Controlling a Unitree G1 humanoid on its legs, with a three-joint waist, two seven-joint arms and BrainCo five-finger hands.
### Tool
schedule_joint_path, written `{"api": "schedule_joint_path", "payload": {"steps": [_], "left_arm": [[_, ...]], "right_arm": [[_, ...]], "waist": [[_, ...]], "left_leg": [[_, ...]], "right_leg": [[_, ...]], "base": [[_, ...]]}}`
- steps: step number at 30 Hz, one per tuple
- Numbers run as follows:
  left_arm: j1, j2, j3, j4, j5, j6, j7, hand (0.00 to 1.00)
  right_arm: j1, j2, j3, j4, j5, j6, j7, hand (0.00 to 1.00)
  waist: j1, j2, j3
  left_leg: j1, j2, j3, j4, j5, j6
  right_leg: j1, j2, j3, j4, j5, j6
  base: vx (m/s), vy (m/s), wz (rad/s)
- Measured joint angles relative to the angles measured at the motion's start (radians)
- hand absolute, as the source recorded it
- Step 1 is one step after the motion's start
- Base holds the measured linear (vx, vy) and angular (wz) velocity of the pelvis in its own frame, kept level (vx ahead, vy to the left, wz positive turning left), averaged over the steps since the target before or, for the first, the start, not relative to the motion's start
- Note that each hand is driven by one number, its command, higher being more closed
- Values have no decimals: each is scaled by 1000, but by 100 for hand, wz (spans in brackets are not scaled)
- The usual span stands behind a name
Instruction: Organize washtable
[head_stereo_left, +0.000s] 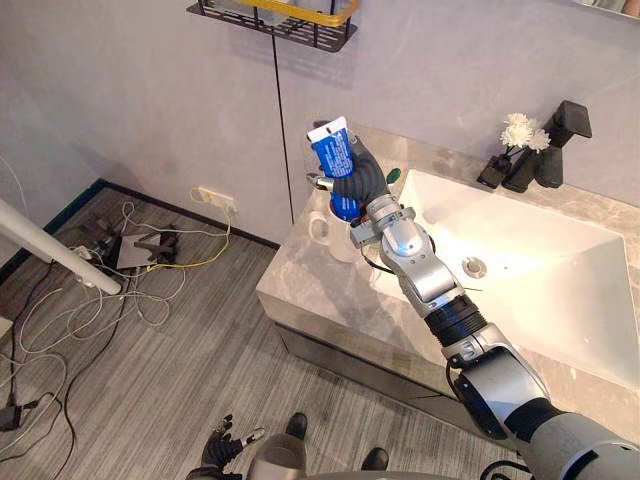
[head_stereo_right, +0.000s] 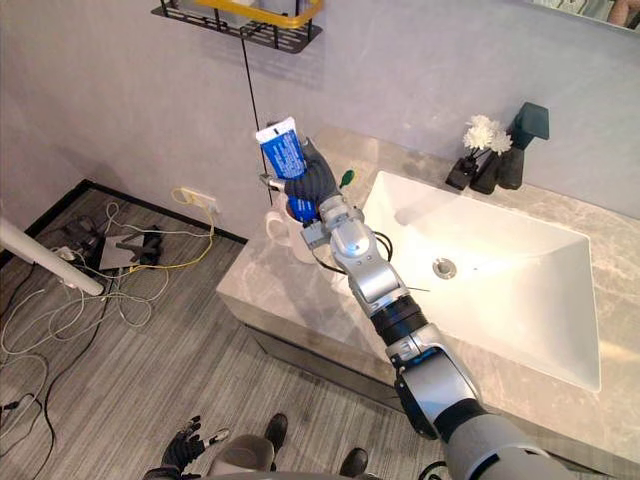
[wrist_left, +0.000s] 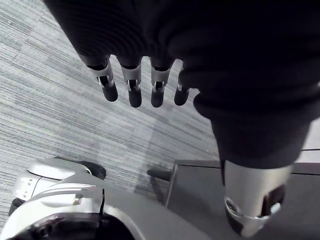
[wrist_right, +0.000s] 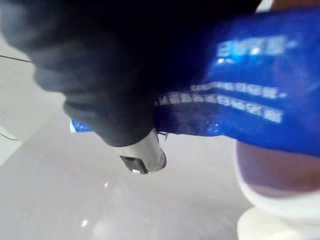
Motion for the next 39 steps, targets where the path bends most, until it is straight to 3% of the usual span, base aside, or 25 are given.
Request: {"api": "schedule_joint_path", "payload": {"steps": [16, 34, 39], "left_arm": [[4, 5, 0, 0, -1, 6, 0, 0], [6, 12, 2, 26, -1, 15, 0, 0], [5, 17, 3, 40, -1, 16, 0, 0]], "right_arm": [[42, 19, -21, -16, 2, 0, -2, 0], [76, 32, -72, -219, 34, -9, -19, 0], [76, -8, -90, -325, 36, -25, -19, 0]], "waist": [[-4, -9, -6], [-31, -19, -18], [-42, -27, -24]], "left_leg": [[20, 1, 9, -2, 0, 0], [55, 2, 20, -9, 0, 0], [64, 2, 24, -16, 0, 0]], "right_leg": [[15, 0, 6, 0, 0, 0], [43, 0, 20, -3, 1, 0], [48, 0, 23, -6, 1, 0]], "base": [[-3, 1, -1], [-5, 3, -1], [0, 0, 0]]}}
